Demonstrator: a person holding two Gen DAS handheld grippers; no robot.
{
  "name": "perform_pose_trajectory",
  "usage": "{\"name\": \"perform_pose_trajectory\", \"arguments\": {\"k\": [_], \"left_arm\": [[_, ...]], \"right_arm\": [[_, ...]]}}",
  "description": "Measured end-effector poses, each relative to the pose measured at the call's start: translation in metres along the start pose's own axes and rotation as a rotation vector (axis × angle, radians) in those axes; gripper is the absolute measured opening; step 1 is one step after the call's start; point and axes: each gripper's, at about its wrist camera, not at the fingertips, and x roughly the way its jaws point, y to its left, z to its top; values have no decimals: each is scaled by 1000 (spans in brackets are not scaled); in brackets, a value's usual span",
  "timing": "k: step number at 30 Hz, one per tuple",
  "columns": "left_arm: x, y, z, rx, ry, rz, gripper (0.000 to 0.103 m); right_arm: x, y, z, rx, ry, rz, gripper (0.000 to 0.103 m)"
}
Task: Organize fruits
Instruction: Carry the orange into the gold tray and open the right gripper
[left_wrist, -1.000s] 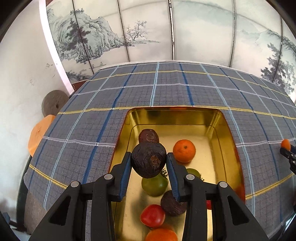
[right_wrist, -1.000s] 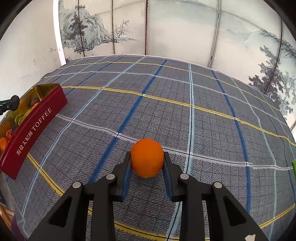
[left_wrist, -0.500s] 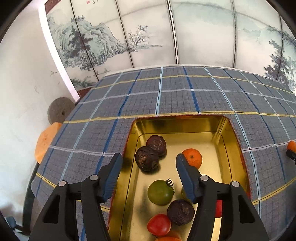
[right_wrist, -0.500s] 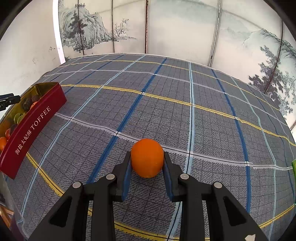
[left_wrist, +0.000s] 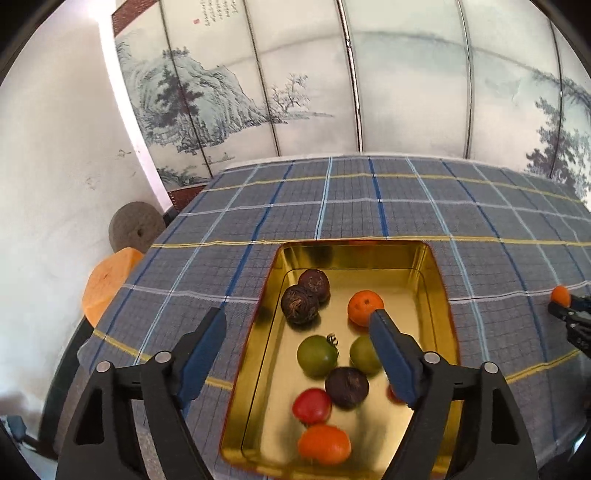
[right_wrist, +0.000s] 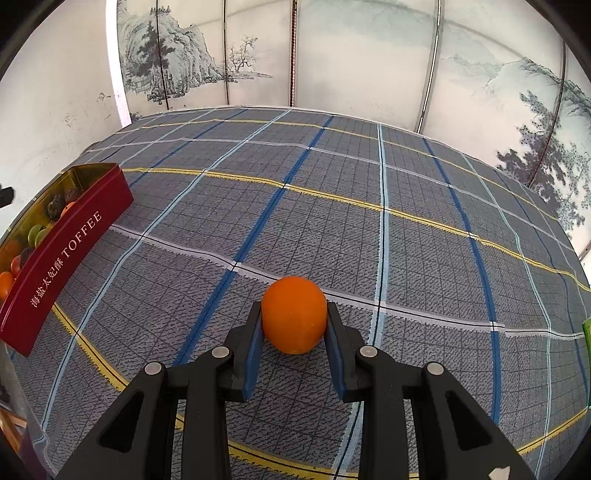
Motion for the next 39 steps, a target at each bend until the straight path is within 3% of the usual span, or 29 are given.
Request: {"name": "perform_pose_trajectory", "arguments": {"k": [4, 9, 16, 26, 32, 39], "left_arm": [[-21, 7, -7, -23, -20, 8, 84], [-37, 16, -14, -40, -22, 20, 87], [-53, 23, -25, -55, -45, 39, 87], [-67, 38, -35, -74, -61, 70, 88], [-69, 50, -38, -100, -57, 87, 89], [-70, 64, -43, -132, -57, 98, 90]], "right_arm": [[1, 8, -2, -31, 4, -16, 28], [-13, 17, -2, 6, -14, 35, 28], [-52, 58, 4, -6, -75, 191, 28], [-100, 154, 13, -144, -128, 417, 28], [-101, 191, 15, -208, -115, 458, 28], [-90, 208, 16, -237, -89, 464, 29]]}}
